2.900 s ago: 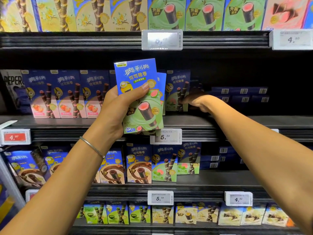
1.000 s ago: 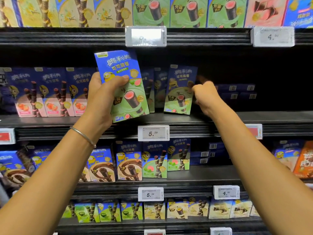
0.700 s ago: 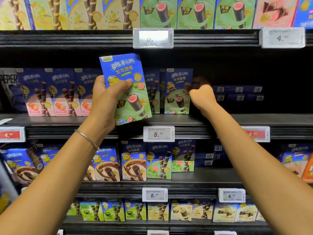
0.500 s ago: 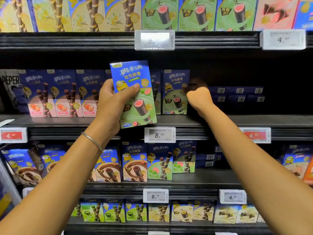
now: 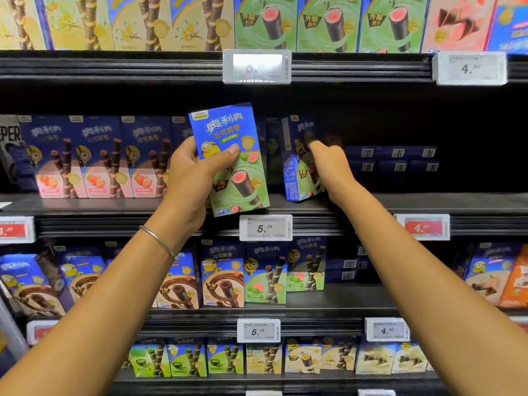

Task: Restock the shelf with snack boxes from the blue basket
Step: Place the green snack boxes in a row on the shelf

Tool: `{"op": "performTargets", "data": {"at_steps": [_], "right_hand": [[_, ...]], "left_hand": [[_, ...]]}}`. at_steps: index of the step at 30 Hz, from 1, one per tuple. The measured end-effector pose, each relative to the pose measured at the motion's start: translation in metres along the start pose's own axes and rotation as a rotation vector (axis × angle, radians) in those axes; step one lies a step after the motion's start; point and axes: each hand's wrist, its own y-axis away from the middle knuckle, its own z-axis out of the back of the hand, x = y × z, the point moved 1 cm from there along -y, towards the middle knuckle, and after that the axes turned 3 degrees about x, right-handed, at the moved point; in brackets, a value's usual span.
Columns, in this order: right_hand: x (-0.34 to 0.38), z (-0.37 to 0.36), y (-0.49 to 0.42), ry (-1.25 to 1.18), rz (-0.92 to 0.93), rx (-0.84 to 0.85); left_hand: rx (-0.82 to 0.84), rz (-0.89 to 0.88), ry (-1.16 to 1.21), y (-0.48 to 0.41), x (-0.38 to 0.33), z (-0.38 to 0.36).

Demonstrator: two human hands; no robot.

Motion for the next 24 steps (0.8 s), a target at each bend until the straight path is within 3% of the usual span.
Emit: {"op": "performTargets", "data": {"at_steps": [3,5,6,8,11,12,15,19,24], "right_hand": [[0.006,-0.009,0.017,0.333,0.086,0.084],[0.003,-0.014,0.018,0.575,0.159,0.022],[0.002,-0.013,0.017,0.584,0.18,-0.025],[0.0,-0.004,0.011,0.335,0.161,-0.07],[-0.004,0.017,0.003,-0.279,-0.017,-0.015],[-0.006,0.023,0.0,-0.347,-0.066,0.0],[-0.014,0.03,-0.008,-0.211,-0.098,0.027],[-0.017,0.027,-0.01,-0.005,-0.012,-0.062],[-0.017,0.015,-0.013,0.104,-0.011,-0.056]], "left_hand": [[0.012,0.007,0.004,0.0,0.001,-0.005],[0.023,0.003,0.006,0.001,0.001,-0.007],[0.025,0.003,0.005,0.001,0.001,-0.008],[0.027,0.004,0.002,0.001,0.0,-0.007],[0.022,-0.001,0.002,0.001,-0.002,-0.005],[0.02,0.0,0.008,0.001,-0.002,-0.005],[0.024,0.006,0.022,0.001,-0.002,-0.006],[0.036,0.007,0.017,0.001,-0.002,-0.007],[0.044,0.002,0.006,0.0,-0.002,-0.005]]}}
